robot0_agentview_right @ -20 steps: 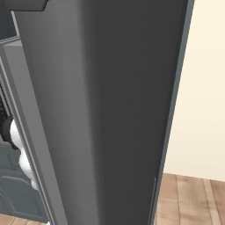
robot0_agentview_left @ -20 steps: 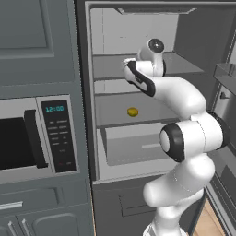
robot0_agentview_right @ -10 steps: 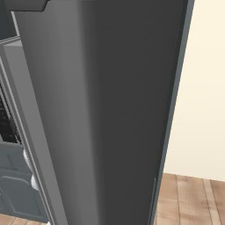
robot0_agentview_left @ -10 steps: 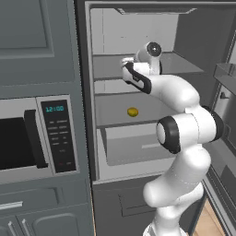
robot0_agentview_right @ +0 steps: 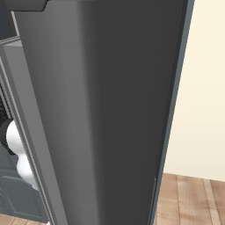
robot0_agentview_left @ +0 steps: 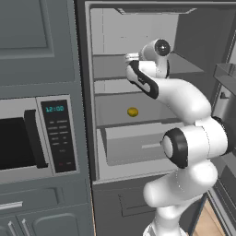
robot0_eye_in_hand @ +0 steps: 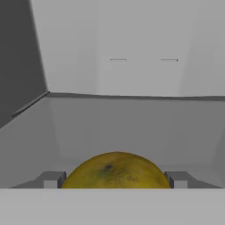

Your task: Place the condiment bottle and mustard from the counter to the top shelf of the fridge. If the existing items in the fridge are on the top shelf, move them to other shelves.

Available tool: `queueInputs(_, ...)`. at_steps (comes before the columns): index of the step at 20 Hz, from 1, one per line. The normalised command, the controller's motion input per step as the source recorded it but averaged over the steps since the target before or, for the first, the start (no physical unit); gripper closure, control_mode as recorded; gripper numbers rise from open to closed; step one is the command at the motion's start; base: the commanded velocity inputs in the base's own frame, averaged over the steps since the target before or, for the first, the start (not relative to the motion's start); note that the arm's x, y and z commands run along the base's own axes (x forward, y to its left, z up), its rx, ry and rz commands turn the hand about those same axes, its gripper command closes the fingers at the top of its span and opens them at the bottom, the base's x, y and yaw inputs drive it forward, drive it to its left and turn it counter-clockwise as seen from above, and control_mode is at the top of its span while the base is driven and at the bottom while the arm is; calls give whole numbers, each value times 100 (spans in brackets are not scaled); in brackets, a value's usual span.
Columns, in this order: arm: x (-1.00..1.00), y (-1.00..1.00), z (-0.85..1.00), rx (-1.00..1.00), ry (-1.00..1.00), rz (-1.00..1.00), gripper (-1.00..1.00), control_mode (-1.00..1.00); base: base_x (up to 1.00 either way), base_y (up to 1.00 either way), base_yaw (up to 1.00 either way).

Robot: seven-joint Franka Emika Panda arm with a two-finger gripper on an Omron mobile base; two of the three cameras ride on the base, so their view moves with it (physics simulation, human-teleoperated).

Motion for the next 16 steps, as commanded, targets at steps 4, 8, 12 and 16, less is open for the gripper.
queueInputs(4,-100,-18,62,0,-22,0,100,-100,0,0,0)
queueInputs(8,-100,-21,44,0,-7,0,100,-100,0,0,0)
queueInputs(12,-100,-15,17,-1,0,1,100,-100,0,0,0)
queueInputs(16,-100,-3,-6,-5,0,2,100,-100,0,0,0)
